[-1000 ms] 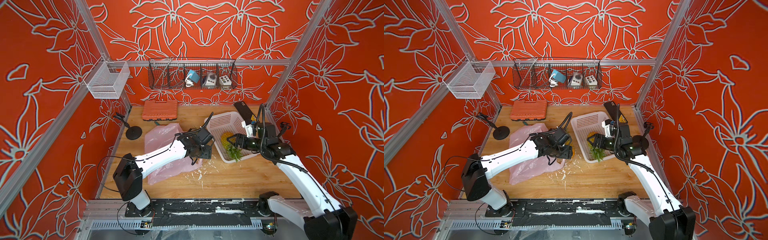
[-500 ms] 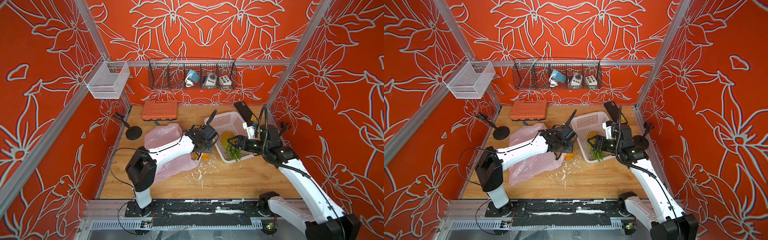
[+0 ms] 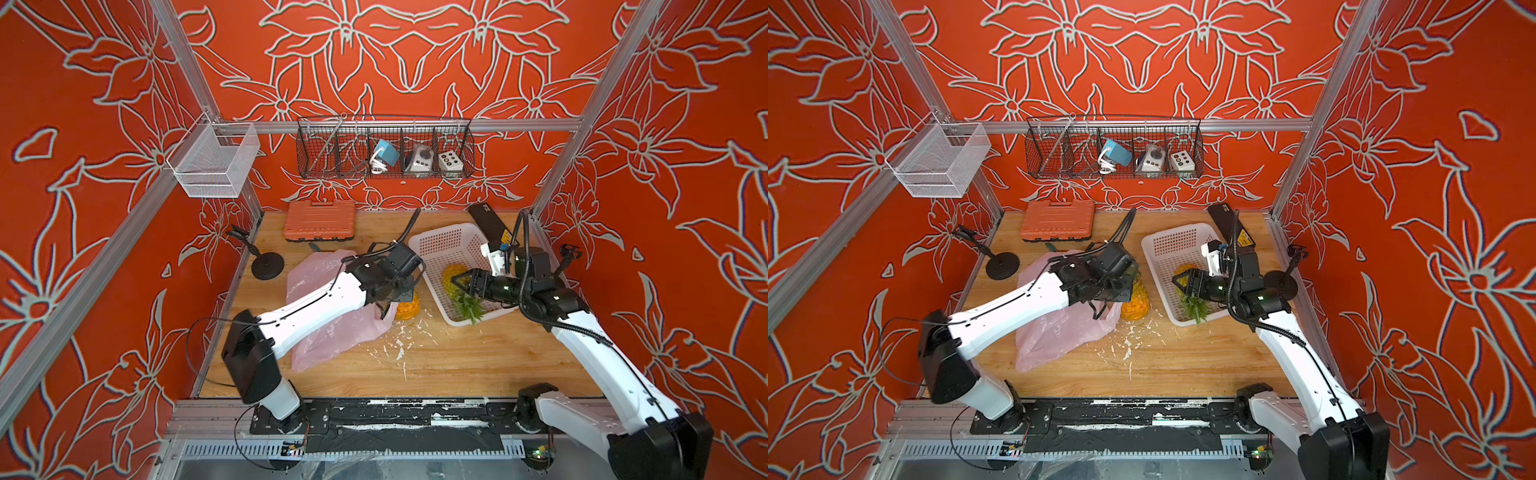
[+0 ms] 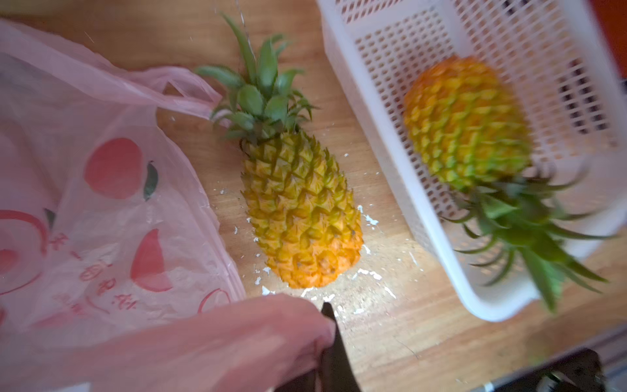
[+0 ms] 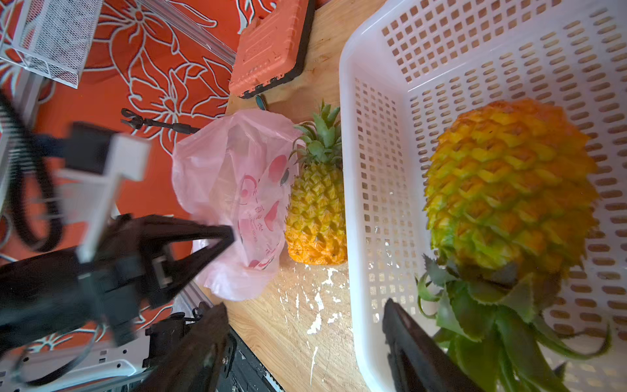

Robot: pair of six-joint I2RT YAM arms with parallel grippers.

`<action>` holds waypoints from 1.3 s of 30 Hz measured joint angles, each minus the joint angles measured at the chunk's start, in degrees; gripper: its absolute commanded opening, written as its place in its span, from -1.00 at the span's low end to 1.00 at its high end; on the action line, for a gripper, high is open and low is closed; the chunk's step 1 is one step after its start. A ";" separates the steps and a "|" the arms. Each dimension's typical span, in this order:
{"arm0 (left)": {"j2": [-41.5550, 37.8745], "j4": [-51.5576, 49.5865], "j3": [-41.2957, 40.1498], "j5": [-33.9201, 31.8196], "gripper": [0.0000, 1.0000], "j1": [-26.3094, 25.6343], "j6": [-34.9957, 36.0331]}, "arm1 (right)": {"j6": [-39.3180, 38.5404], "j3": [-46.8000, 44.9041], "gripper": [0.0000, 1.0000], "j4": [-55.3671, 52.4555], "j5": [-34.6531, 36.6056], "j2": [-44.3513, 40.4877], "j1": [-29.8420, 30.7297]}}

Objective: Place the pineapple into a plastic bag & tie a knot
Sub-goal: Pick up the pineapple at the center of the board.

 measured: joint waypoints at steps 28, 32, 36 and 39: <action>-39.34 -14.40 -16.74 2.69 -1.00 1.33 -7.39 | -6.82 59.19 0.95 -18.29 27.15 65.09 21.94; -39.85 -14.34 -17.05 3.15 -1.00 1.36 -7.32 | -6.91 66.05 0.95 -21.75 29.33 71.36 22.23; -40.24 -14.32 -17.22 3.61 -1.00 1.46 -7.02 | -7.26 68.48 0.53 -24.26 30.51 75.45 22.45; -40.26 -14.25 -17.22 4.20 -1.00 1.55 -6.78 | -7.32 68.48 -0.13 -24.68 30.75 76.52 22.45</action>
